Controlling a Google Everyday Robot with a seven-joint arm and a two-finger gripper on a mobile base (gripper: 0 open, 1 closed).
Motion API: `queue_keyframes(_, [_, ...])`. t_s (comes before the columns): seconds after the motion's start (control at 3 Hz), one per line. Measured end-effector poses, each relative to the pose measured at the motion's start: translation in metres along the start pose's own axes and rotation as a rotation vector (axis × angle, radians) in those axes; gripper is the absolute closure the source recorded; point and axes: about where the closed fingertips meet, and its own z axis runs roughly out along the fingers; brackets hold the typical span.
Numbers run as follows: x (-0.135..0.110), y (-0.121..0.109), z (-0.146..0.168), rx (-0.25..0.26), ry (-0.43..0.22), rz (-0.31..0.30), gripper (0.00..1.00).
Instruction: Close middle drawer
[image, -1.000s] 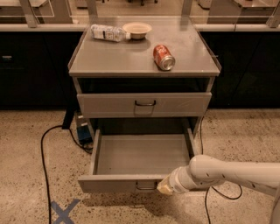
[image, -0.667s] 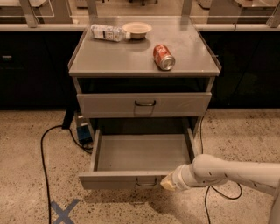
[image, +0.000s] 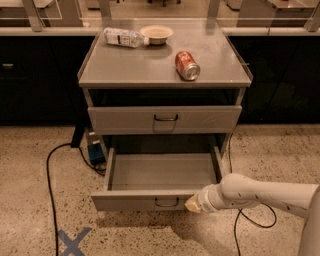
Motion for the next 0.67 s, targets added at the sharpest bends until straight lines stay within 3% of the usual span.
queue_keyframes(0.33, [-0.0063,-0.0049,0.0116,-0.032,-0.011,0.020,1.00])
queue_keyframes(0.67, [-0.0063,-0.0049,0.0116,-0.032,-0.011,0.020,1.00])
